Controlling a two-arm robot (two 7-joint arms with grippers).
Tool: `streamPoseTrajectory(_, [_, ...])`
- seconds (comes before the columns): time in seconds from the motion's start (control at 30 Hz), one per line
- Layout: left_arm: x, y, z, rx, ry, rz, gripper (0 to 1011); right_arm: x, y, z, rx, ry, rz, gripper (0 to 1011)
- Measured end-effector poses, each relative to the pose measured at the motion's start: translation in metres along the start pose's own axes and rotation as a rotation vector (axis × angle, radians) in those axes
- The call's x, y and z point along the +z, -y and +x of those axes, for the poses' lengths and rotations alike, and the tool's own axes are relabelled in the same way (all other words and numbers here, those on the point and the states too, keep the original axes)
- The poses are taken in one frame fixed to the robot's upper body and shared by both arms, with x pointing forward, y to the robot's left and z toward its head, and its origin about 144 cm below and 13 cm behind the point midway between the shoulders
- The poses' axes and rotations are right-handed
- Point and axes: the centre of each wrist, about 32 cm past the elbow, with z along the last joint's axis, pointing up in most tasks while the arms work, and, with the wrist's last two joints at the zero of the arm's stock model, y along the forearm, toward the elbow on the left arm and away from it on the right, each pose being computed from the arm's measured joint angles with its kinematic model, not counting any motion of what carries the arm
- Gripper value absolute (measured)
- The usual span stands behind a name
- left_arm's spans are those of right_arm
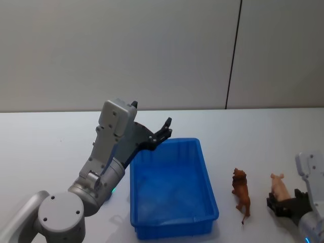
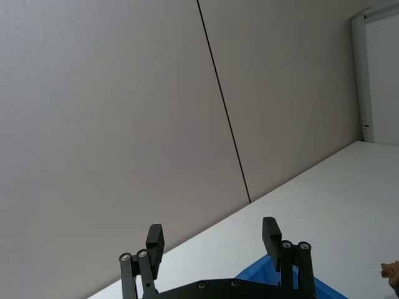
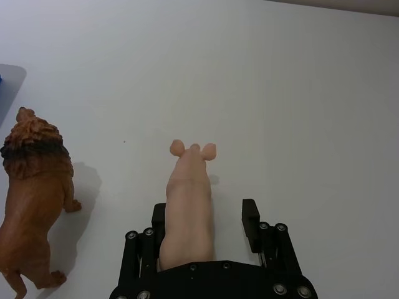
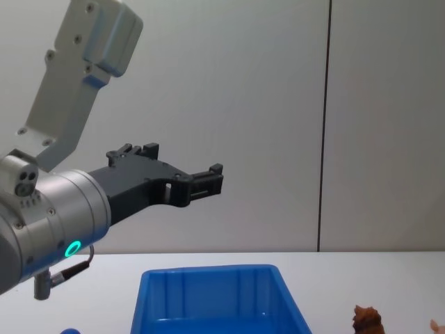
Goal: Pick up the two dolls from the table and place them into the box.
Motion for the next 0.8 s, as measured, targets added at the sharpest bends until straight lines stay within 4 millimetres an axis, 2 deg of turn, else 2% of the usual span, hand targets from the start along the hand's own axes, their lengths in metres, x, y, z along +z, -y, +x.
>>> streamPoseTrajectory(0.5, [0.0, 0.0, 0.0, 0.0, 0.0, 0.0, 1001, 0.0002, -0.0021, -0.0013, -0.006, 0.0, -0.015, 656])
streamPoseTrajectory(0.8, [0.0, 0.0, 0.0, 0.0, 0.0, 0.0, 1001, -0.0002, -0.0025, -0.0012, -0.006, -0.001, -0.019, 657])
